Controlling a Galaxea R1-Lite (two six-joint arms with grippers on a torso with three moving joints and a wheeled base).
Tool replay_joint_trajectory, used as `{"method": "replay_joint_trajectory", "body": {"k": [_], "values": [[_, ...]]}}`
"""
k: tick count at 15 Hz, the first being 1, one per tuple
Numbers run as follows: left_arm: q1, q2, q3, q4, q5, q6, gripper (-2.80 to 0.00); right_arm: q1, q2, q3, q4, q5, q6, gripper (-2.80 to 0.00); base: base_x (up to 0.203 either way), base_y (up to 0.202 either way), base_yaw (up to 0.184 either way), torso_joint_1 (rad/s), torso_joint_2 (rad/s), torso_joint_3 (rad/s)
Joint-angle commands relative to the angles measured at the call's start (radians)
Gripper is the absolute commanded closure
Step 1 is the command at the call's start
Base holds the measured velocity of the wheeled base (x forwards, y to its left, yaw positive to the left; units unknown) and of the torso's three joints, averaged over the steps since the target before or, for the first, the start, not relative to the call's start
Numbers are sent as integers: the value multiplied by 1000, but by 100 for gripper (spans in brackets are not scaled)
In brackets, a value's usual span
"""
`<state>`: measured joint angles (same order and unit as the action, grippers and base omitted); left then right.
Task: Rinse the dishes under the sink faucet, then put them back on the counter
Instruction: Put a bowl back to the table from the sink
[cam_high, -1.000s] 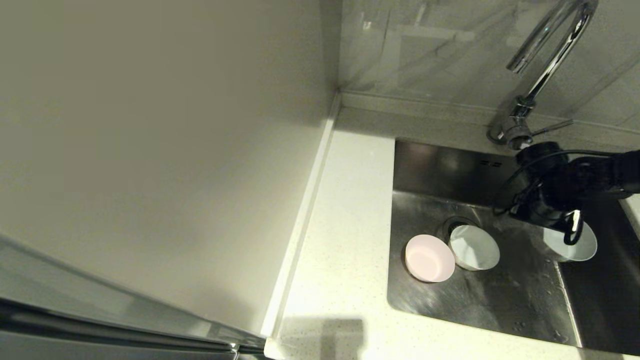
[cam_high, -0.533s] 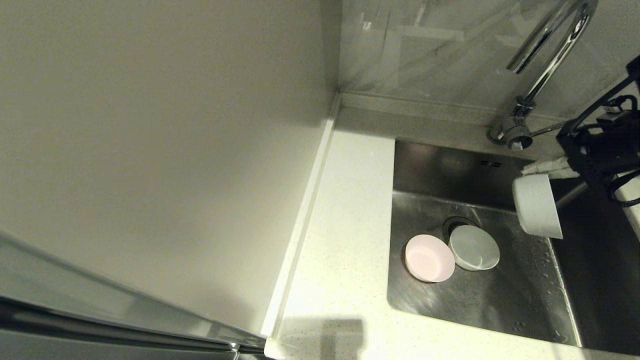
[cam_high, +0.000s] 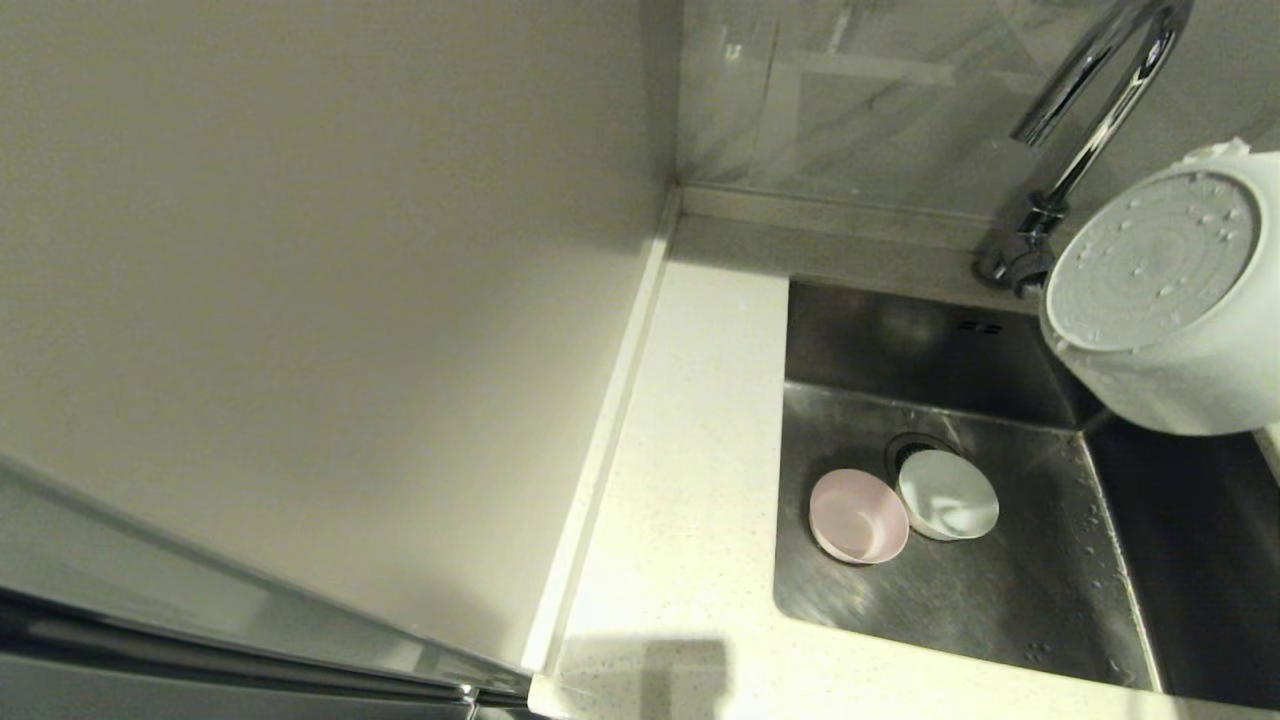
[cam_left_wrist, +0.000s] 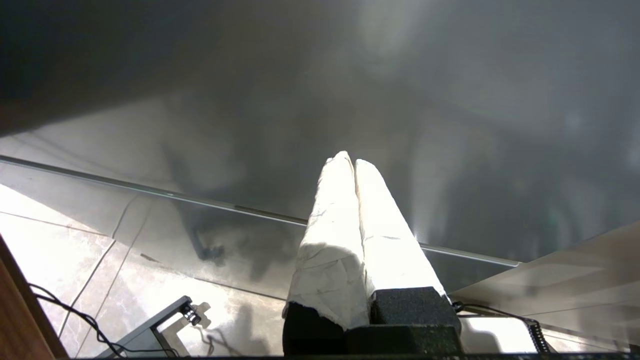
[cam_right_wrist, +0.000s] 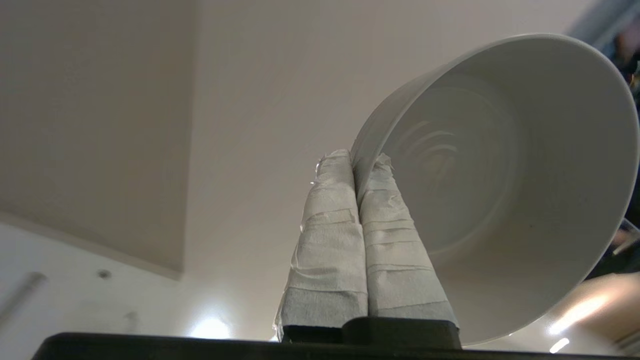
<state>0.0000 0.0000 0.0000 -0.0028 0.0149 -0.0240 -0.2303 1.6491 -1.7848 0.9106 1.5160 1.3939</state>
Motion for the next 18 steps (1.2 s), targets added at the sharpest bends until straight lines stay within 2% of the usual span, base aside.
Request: {"method": "replay_joint_trajectory", "body": {"k": [1, 2, 4, 6, 8, 10, 12, 14, 16, 17, 18], "values": [[0, -3, 0, 0, 0, 0, 0, -17, -10, 186, -6, 14, -53, 0, 0, 0, 0, 0, 0, 0], [0, -3, 0, 0, 0, -1, 0, -29, -12, 229, -7, 14, -65, 0, 0, 0, 0, 0, 0, 0], [0, -3, 0, 0, 0, -1, 0, -46, -16, 192, -8, 14, -55, 0, 0, 0, 0, 0, 0, 0], [0, -3, 0, 0, 0, -1, 0, -62, -23, 4, -8, 14, -36, 0, 0, 0, 0, 0, 0, 0], [0, -4, 0, 0, 0, 1, 0, -74, -35, -90, -16, 14, -50, 0, 0, 0, 0, 0, 0, 0], [0, -3, 0, 0, 2, -1, 0, -105, -59, -27, -48, 9, -117, 0, 0, 0, 0, 0, 0, 0], [0, -3, 0, 0, 0, -1, 0, -139, -78, 72, -120, -51, -171, 0, 0, 0, 0, 0, 0, 0], [0, -3, 0, 0, 0, -1, 0, -182, -84, 17, -241, -133, -198, 0, 0, 0, 0, 0, 0, 0], [-1, -4, 0, 0, 0, -1, 0, -313, -90, -110, -501, -205, -258, 0, 0, 0, 0, 0, 0, 0], [0, -3, 0, 0, 0, -1, 0, -371, -92, -122, -563, -224, -329, 0, 0, 0, 0, 0, 0, 0], [0, -3, 0, 0, 1, -1, 0, -408, -93, -117, -587, -238, -463, 0, 0, 0, 0, 0, 0, 0]]}}
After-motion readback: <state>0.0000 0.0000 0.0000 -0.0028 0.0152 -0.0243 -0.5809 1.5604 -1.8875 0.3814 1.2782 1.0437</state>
